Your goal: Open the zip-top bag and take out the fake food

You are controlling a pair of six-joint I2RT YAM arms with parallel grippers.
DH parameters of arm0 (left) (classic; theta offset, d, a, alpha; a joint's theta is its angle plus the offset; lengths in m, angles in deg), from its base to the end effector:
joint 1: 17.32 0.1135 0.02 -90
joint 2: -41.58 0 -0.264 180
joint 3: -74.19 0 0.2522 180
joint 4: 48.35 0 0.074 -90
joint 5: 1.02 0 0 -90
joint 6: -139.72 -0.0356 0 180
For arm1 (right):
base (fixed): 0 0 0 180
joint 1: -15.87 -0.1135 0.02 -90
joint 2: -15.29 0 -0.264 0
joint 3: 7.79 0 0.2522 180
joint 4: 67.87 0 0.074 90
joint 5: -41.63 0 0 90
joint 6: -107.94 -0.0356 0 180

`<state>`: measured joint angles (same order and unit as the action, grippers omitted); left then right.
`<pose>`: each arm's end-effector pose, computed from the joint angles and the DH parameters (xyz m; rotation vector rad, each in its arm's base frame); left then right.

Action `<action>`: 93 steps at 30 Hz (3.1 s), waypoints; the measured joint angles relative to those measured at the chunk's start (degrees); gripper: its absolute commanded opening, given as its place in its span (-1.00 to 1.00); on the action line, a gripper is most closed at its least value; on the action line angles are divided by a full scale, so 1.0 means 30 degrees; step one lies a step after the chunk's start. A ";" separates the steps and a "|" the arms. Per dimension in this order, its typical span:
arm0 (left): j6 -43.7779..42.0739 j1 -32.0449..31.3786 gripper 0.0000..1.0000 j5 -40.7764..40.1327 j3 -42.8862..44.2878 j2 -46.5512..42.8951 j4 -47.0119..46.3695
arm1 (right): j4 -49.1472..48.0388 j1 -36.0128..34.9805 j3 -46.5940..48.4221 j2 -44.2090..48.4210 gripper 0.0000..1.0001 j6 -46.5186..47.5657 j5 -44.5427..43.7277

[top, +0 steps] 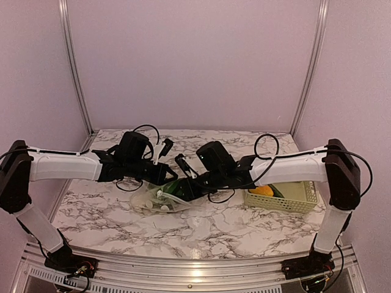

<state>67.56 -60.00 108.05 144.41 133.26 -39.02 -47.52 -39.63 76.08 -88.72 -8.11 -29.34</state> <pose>0.2530 -0.2492 0.2300 0.6853 2.1253 -0.9590 0.2184 0.3383 0.2129 -0.8171 2.3536 1.0633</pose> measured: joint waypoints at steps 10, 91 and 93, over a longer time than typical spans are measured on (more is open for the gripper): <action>-0.0015 0.0036 -1.00 -0.0022 -0.0714 -0.0597 -0.0532 | 0.0102 0.0044 0.0481 0.0248 -1.00 0.0357 -0.0015; 0.0415 0.0270 -1.00 -0.1515 -0.0627 0.0044 -0.0925 | 1.0360 1.6684 -0.6623 1.5169 0.26 0.4925 -0.2674; 0.0415 0.0284 -1.00 -0.1515 -0.0634 0.0044 -0.0925 | 1.0244 1.7070 -0.6637 1.5169 0.37 0.5005 -0.2710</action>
<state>68.81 -59.15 103.50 142.51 133.39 -41.80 -16.79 11.58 56.17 -43.21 6.91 -37.47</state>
